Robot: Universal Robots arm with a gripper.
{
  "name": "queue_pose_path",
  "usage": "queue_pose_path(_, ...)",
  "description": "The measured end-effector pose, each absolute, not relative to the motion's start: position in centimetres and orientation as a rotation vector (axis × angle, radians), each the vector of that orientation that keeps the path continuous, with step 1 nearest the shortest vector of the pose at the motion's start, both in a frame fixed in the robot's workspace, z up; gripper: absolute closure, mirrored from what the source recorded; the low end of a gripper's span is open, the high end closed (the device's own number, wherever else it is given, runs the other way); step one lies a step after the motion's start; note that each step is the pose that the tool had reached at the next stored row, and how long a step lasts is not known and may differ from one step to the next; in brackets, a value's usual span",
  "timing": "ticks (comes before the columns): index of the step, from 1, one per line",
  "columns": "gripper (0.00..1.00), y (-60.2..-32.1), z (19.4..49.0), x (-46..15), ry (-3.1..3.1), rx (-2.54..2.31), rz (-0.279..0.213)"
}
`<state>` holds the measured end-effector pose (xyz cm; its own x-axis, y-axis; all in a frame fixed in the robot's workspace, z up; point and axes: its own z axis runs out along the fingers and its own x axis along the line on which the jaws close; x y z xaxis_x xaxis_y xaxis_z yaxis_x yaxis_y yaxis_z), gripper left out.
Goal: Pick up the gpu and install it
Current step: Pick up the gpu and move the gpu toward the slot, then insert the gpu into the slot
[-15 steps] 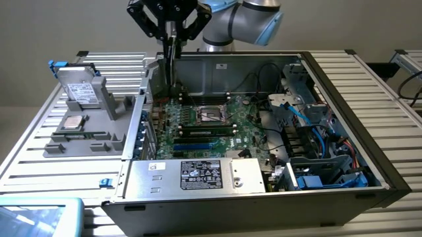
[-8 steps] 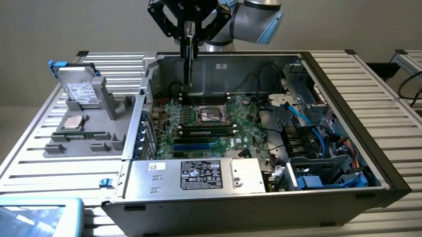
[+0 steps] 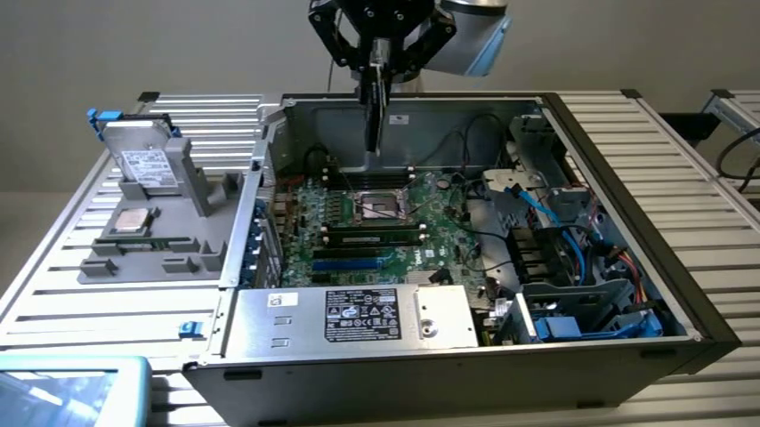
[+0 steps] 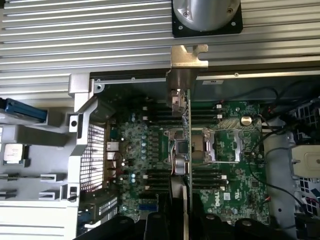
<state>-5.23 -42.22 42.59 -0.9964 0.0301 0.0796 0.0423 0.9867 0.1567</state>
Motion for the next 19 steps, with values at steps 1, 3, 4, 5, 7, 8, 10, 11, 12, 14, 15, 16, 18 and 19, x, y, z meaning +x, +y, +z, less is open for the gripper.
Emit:
queue_pose_path(1, 0.72, -42.2, 42.6, -4.8, -3.054, -0.056, -0.243)
queue_pose_path(3, 0.72, -42.2, 42.6, -3.9, -3.054, -0.056, -0.243)
queue_pose_path(4, 0.72, -42.2, 42.6, -3.4, -3.054, -0.056, -0.244)
queue_pose_path(5, 0.72, -42.3, 42.6, -3.0, -3.054, -0.056, -0.244)
queue_pose_path(7, 0.72, -42.3, 42.6, -2.1, -3.054, -0.056, -0.244)
queue_pose_path(8, 0.72, -42.3, 42.6, -1.6, -3.054, -0.056, -0.244)
queue_pose_path(10, 0.72, -42.3, 42.6, -0.7, -3.054, -0.056, -0.243)
queue_pose_path(11, 0.72, -42.3, 42.6, -0.2, -3.054, -0.056, -0.243)
queue_pose_path(12, 0.72, -42.3, 42.6, 0.0, -3.054, -0.056, -0.243)
queue_pose_path(14, 0.72, -42.3, 42.6, 0.0, -3.054, -0.056, -0.244)
queue_pose_path(15, 0.72, -42.3, 42.6, 0.0, -3.054, -0.056, -0.243)
queue_pose_path(16, 0.72, -42.3, 42.6, 0.0, -3.054, -0.056, -0.243)
queue_pose_path(18, 0.72, -42.3, 42.6, 0.0, -3.053, -0.053, -0.243)
queue_pose_path(19, 0.72, -42.3, 42.6, 0.0, -3.051, -0.034, -0.244)
